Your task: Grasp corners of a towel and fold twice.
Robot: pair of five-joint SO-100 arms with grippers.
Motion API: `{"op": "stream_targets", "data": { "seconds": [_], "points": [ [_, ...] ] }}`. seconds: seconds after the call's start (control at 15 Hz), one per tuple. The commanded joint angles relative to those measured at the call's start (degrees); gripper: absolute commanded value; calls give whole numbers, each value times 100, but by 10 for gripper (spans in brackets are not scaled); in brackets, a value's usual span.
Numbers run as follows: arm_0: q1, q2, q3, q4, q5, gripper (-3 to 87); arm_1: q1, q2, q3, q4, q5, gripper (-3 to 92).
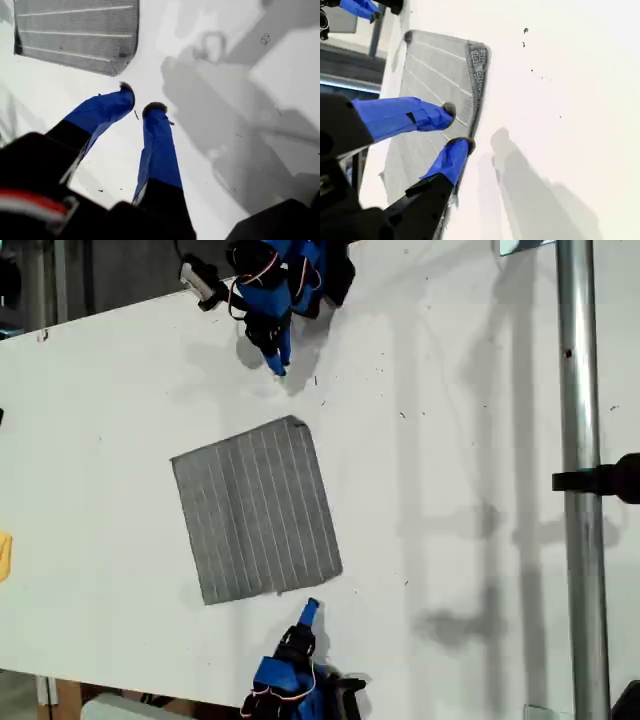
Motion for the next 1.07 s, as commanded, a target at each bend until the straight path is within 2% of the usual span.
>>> {"op": "stream_targets", "data": {
  "seconds": [0.0, 0.13, 0.2, 0.53, 0.73, 0.87, 1.0],
  "points": [
    [-940, 18, 62, 9, -2962, -6, -272, 26, -53, 0, -255, 19],
    [-949, 18, 62, 9, -2962, -6, -185, 26, -62, 44, -308, 97],
    [-958, 18, 62, 9, -2962, -6, -211, 26, -62, 0, -308, -2],
    [-967, 18, 62, 9, -2953, -4, -615, 26, -79, 35, -334, -2],
    [-1125, 18, 62, 18, -2962, 36, -861, 44, -132, 0, -308, -2],
    [-1046, 9, 44, -70, -3103, -7, -940, 70, -246, -114, -272, -3],
    [-932, 9, -404, 246, -3401, -8, -1134, 70, -439, -246, -141, -3]
  ]
}}
